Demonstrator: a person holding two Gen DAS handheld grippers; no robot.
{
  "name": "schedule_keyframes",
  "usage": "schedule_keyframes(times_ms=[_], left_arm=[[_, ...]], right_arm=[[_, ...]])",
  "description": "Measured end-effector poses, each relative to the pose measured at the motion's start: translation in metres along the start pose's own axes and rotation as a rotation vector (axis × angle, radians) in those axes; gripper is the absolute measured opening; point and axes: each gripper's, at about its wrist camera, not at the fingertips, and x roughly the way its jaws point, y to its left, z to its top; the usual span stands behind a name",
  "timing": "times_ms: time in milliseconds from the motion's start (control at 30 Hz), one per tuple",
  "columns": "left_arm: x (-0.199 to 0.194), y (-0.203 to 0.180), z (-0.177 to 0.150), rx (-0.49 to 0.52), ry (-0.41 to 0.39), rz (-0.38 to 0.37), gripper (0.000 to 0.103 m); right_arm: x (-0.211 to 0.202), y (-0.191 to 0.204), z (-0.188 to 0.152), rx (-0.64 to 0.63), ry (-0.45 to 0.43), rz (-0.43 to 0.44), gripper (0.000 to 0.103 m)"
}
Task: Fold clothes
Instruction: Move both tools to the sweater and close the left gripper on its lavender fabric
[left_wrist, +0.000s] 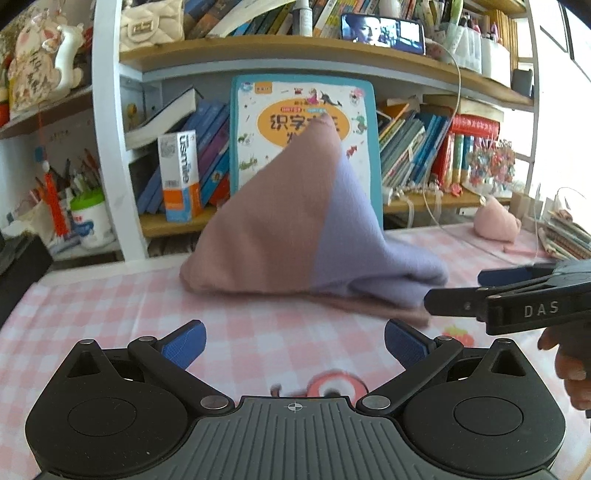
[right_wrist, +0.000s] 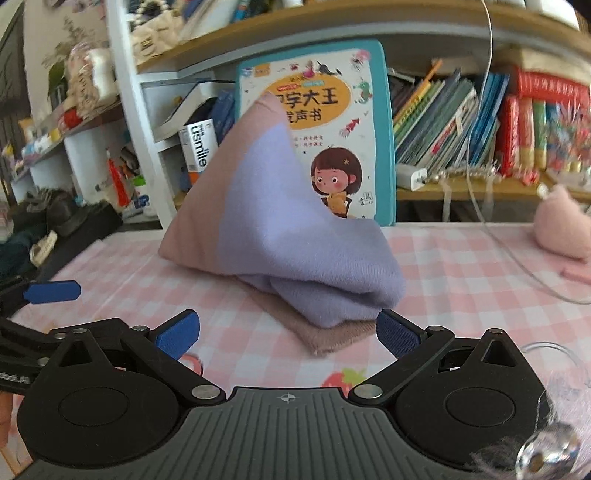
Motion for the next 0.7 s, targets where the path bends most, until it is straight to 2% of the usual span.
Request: schedule_keyframes(times_ms=[100,267,533,600,700], left_arm=[[0.009,-0.002,0.01,0.021,-0.021,0.012,0.103],[0.024,-0.006,0.023,-0.007,-0.023,-0.019,0.103],[0.062,-0.03,0.025,-0.059,0.018,-0.056,0.103],[0.073,-0.035,0.027,-0.099,0.029,-0.067,0.103],[0.088,-0.036,0.029,-0.23,0.029,-0.09,0.103]], right_arm=[[0.008,-0.014,0.001,0.081,-0.009,0.045,0.1],[0.011,-0.033,-0.004,0.173,-0.026,0.103,0.1],[-0.001,-0.073,-0.006,0.273,-0.07,0.055,0.098],[-0.001,-0.079,-0.006,0.288,-0.07,0.04,0.089],[-0.002,-0.085,-0.007,0.306,-0.073,0.035,0.088]])
